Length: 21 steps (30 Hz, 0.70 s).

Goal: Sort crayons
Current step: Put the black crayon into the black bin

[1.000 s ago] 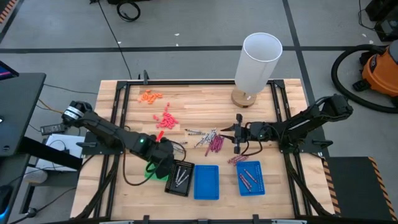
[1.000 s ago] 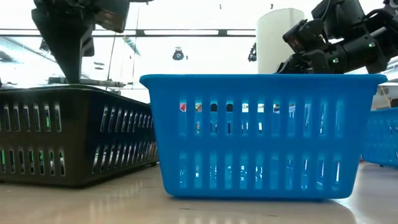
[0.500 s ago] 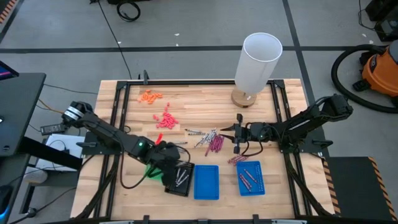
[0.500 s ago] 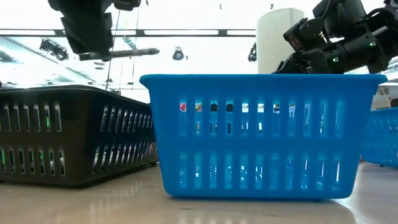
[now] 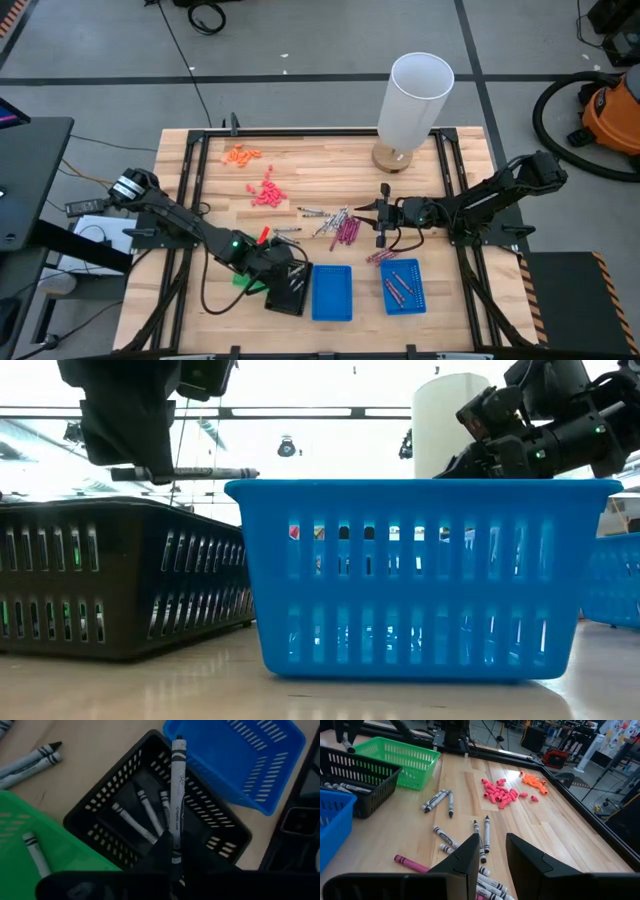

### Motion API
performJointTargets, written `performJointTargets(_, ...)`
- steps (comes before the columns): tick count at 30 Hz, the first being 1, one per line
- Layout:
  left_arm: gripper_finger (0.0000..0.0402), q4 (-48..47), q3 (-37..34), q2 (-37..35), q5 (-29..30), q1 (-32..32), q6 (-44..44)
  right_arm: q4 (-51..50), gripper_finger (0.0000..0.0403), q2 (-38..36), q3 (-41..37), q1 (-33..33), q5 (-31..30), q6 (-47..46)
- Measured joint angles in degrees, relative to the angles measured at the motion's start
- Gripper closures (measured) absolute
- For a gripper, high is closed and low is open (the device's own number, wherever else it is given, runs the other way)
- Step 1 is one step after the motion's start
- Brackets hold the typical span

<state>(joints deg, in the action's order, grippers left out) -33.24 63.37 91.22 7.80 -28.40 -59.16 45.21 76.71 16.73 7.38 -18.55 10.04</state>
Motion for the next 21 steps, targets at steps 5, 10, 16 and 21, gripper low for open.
performJointTargets(5, 0.0337, 0.08, 0.00, 0.05, -0.05, 0.39, -3.16, -0.02, 0.0298, 0.00, 0.00, 0.32, 0.04, -0.09)
performJointTargets(10, 0.0288, -1.13, -0.07, 1.03, -0.66, 0.52, -4.99, 0.18, 0.0298, 0.00, 0.00, 1.18, 0.04, 0.09)
performJointTargets(16, 0.0245, -2.57, -0.02, 1.27, -0.64, 3.33, 5.33, 0.86, 0.0298, 0.00, 0.00, 1.14, -0.07, 0.52)
performJointTargets(21, 0.0240, -3.13, -0.02, 1.27, 1.29, 8.45, 20.41, 1.36, 0.0298, 0.00, 0.00, 1.14, -0.22, 0.61)
